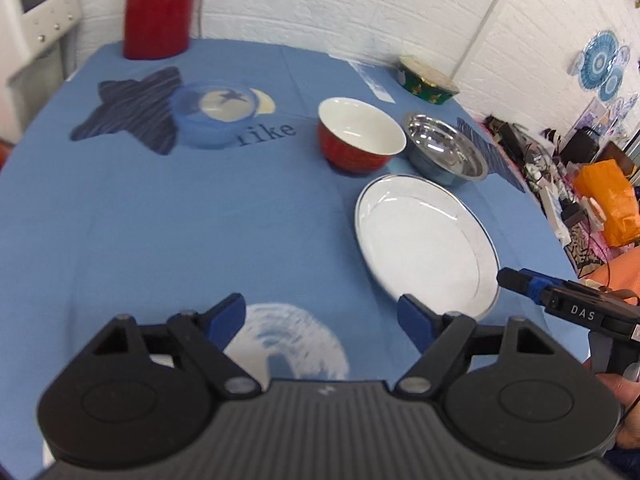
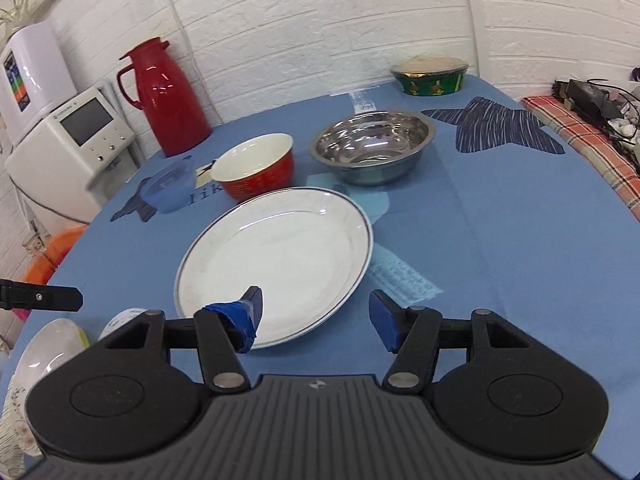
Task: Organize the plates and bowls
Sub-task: 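Open both grippers and move them to the gold-rimmed white plate, then grasp the gold-rimmed plate rim with the left gripper while the right gripper grasps it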
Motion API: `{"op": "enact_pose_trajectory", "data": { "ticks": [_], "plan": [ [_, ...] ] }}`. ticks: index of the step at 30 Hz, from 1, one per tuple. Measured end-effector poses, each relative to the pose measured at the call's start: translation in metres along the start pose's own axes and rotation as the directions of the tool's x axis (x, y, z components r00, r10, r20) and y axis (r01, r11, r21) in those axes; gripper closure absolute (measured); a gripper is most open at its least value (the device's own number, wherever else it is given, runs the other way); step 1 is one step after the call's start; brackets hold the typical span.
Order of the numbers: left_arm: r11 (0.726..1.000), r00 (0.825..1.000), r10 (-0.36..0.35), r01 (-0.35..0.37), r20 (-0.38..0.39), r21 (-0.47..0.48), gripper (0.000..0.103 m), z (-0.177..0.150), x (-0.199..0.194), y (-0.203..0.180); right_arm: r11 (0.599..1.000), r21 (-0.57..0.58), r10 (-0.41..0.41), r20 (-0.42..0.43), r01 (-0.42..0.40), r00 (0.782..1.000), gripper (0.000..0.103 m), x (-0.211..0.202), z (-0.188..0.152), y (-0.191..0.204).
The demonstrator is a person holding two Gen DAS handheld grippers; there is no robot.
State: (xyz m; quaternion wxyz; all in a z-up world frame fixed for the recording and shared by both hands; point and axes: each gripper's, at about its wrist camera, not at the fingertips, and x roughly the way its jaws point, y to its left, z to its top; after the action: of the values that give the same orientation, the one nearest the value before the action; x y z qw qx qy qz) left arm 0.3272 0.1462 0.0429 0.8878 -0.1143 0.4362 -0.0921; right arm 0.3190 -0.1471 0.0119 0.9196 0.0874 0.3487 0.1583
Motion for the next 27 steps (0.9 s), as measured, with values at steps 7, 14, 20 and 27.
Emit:
{"op": "enact_pose_trajectory", "data": {
  "ticks": [7,14,20,27],
  "plan": [
    [0.999,0.997,0.015,-0.013,-0.077,0.036,0.023,0.039,0.072,-0.033,1.0,-0.01,-0.027,-0.045,0.027,0.999,0.058,0.045,0.025,-0.014],
    [0.999,0.993,0.021,-0.017,-0.115,0.036,0.024,0.047,0.102,-0.039,0.995,-0.092,-0.035,-0.1,0.025,0.994,0.057,0.072,0.031,-0.003],
    [0.999,0.992,0.026,-0.022,-0.122,0.034,0.025,0.042,0.108,-0.039,0.99,-0.134,-0.056,-0.1,0.042,0.993,0.055,0.077,0.028,0.003],
    [0.999,0.993,0.029,-0.025,-0.115,0.036,0.025,0.039,0.109,-0.04,0.978,-0.204,-0.064,-0.088,0.045,0.994,0.05,0.076,0.022,0.007]
  ]
}}
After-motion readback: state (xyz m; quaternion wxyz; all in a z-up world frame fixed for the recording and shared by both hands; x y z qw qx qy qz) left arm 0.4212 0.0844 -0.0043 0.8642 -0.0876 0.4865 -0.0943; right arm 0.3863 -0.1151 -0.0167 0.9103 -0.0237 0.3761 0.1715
